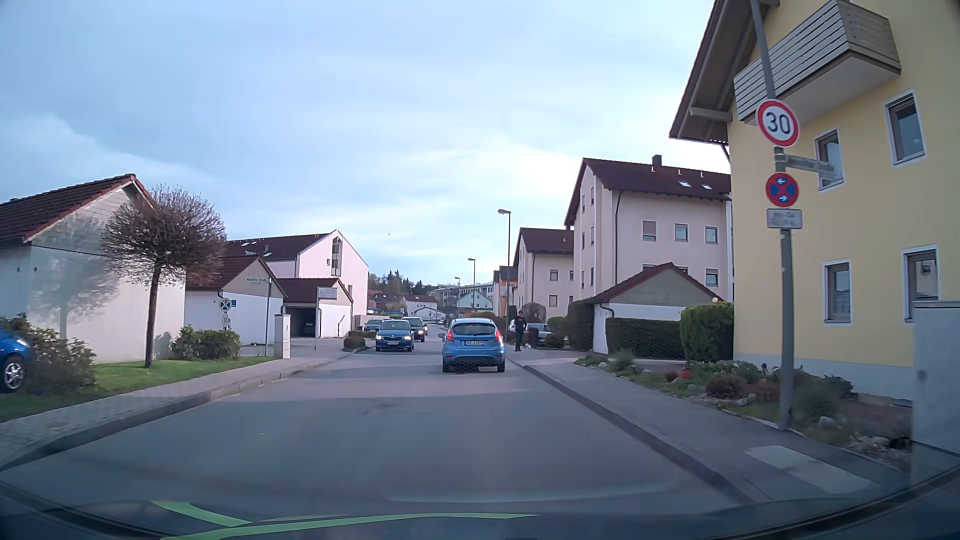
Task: Follow the waypoints while adhering to traffic rules and regulations
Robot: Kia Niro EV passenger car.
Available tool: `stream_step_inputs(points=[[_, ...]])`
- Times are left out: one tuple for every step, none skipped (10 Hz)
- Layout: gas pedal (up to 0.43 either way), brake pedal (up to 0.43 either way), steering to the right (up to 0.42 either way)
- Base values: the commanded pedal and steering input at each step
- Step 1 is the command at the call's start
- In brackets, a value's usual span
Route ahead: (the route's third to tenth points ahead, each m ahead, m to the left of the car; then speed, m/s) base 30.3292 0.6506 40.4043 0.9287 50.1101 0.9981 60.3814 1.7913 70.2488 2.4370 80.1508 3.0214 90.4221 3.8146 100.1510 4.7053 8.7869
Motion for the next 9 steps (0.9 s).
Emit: stream_step_inputs(points=[[0.047,0.000,-0.013],[0.047,0.000,-0.012],[0.047,0.000,-0.013],[0.059,0.000,-0.012],[0.059,0.000,-0.012],[0.059,0.000,-0.009],[0.067,0.000,-0.006],[0.067,0.000,-0.005],[0.067,0.000,-0.005]])
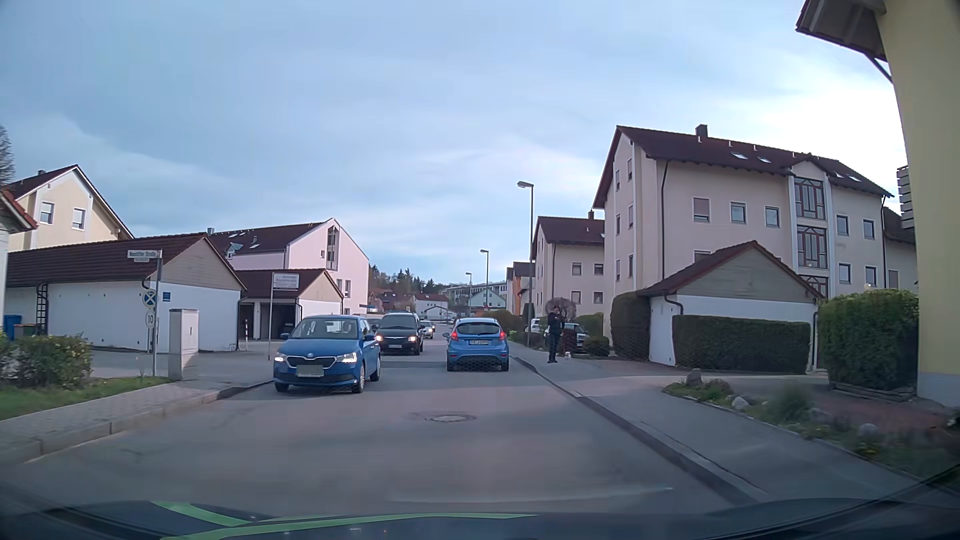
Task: Follow the waypoints while adhering to traffic rules and regulations
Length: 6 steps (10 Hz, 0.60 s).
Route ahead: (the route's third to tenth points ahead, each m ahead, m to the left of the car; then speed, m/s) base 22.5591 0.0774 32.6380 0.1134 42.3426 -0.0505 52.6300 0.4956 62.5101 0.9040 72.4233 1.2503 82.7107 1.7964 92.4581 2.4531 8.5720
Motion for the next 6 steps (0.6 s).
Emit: stream_step_inputs(points=[[0.067,0.000,-0.005],[0.067,0.000,-0.005],[0.067,0.000,-0.005],[0.079,0.000,-0.005],[0.079,0.000,-0.005],[0.079,0.000,-0.004]])
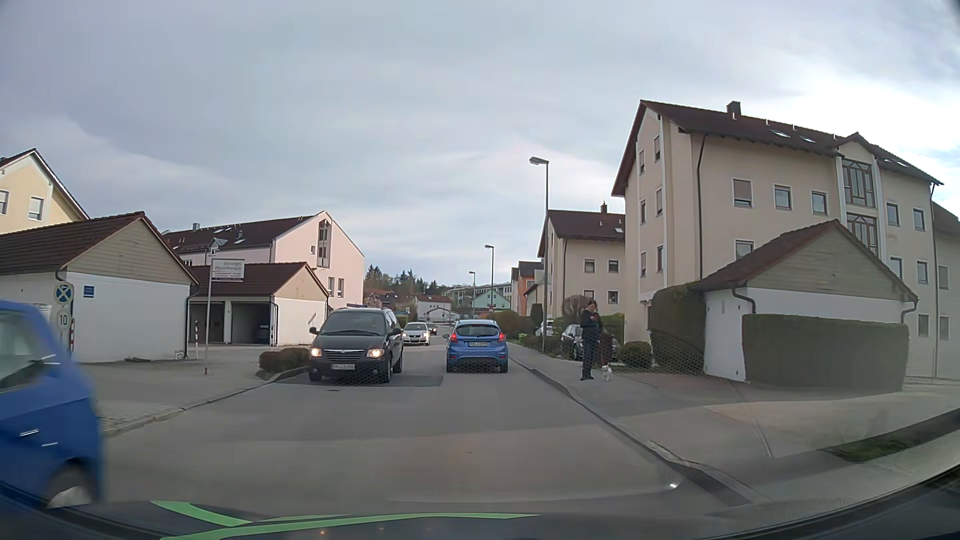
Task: Follow the waypoints while adhering to traffic rules and regulations
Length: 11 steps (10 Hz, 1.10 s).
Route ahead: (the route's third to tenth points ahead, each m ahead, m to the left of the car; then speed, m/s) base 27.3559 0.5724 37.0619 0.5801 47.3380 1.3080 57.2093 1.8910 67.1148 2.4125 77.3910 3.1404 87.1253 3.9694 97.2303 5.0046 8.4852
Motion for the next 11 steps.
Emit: stream_step_inputs(points=[[0.079,0.000,-0.004],[0.079,0.000,-0.004],[0.079,0.000,-0.006],[0.079,0.000,-0.006],[0.098,0.000,-0.008],[0.098,0.000,-0.008],[0.098,0.000,-0.008],[0.098,0.000,-0.008],[0.098,0.000,-0.008],[0.098,0.000,-0.008],[0.098,0.000,-0.008]])
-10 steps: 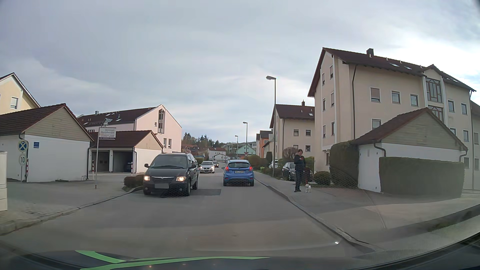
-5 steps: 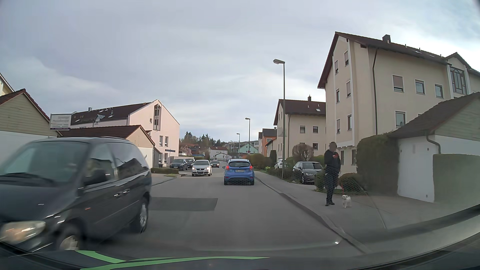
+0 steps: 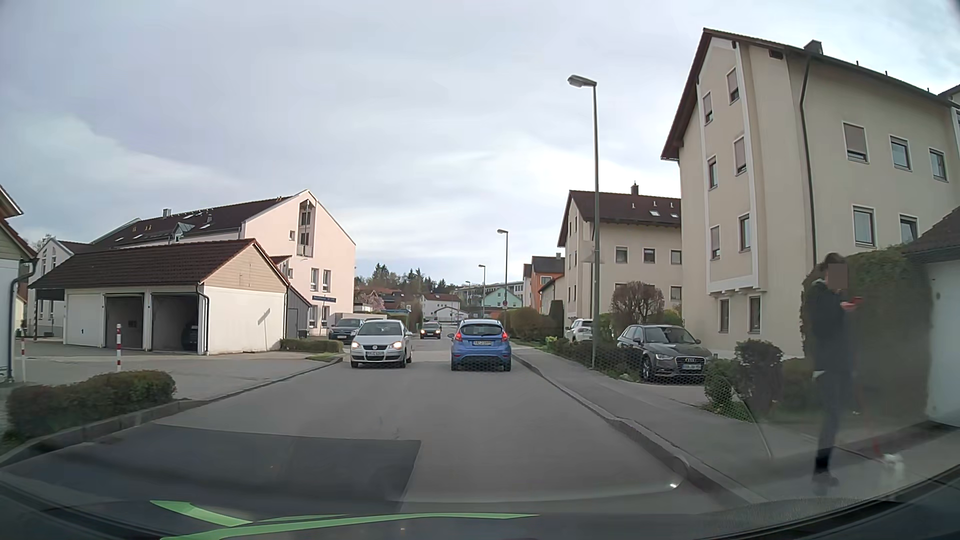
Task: Follow the waypoints while adhering to traffic rules and regulations
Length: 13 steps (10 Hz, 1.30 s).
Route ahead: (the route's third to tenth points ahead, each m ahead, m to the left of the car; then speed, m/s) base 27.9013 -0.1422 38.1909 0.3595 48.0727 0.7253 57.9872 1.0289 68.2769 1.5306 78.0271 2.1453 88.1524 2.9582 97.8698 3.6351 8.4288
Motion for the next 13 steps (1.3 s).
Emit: stream_step_inputs(points=[[0.098,0.000,-0.008],[0.098,0.000,-0.007],[0.098,0.000,-0.007],[0.098,0.000,-0.006],[0.098,0.000,-0.005],[0.098,0.000,-0.004],[0.098,0.000,-0.004],[0.098,0.000,-0.004],[0.098,0.000,-0.004],[0.098,0.000,-0.004],[0.098,0.000,-0.003],[0.098,0.000,-0.001],[0.098,0.000,-0.001]])
